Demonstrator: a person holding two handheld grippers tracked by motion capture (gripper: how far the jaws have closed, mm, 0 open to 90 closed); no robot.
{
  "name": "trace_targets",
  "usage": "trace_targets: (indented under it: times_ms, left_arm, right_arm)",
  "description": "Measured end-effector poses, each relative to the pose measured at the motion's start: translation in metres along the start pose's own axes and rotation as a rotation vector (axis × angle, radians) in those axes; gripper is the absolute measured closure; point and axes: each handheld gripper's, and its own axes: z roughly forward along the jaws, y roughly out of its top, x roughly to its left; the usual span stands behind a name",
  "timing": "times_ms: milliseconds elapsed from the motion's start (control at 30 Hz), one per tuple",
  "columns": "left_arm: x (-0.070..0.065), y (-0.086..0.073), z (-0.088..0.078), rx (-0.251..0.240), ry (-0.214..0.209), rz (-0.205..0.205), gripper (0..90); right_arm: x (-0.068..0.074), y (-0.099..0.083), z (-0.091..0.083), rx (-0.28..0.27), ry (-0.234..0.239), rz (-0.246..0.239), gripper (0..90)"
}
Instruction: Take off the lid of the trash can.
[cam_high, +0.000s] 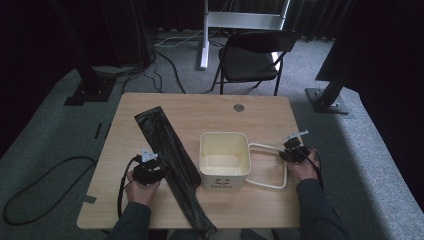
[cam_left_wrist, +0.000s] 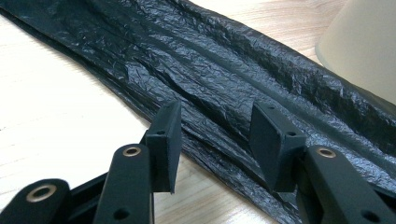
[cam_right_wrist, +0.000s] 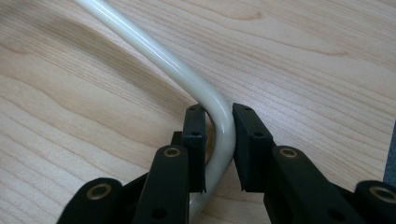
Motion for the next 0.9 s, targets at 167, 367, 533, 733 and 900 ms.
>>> trace_targets:
  times_ms: [167,367,533,733,900]
  left_arm:
    - [0.000,0.000,0.000,-0.002,-0.003,-0.002,54.6]
    - [0.000,0.000,0.000,-0.003,-0.007,-0.005,54.4]
    - [0.001,0.000,0.000,-0.009,-0.011,-0.011,54.4]
    - [0.001,0.000,0.000,-0.009,-0.012,-0.015,53.8]
    - [0.001,0.000,0.000,-0.011,-0.012,-0.016,53.7]
  right_arm:
    - [-0.002,-0.001,0.001,0.005,-0.006,0.005,75.5]
    - [-0.003,-0.003,0.002,0.004,-0.005,0.007,73.1]
    - [-0.003,-0.005,0.002,0.000,-0.004,0.003,69.6]
    - [-0.002,-0.004,-0.005,-0.028,-0.008,0.003,64.9]
    - [0.002,-0.004,-0.012,-0.053,0.000,-0.009,62.9]
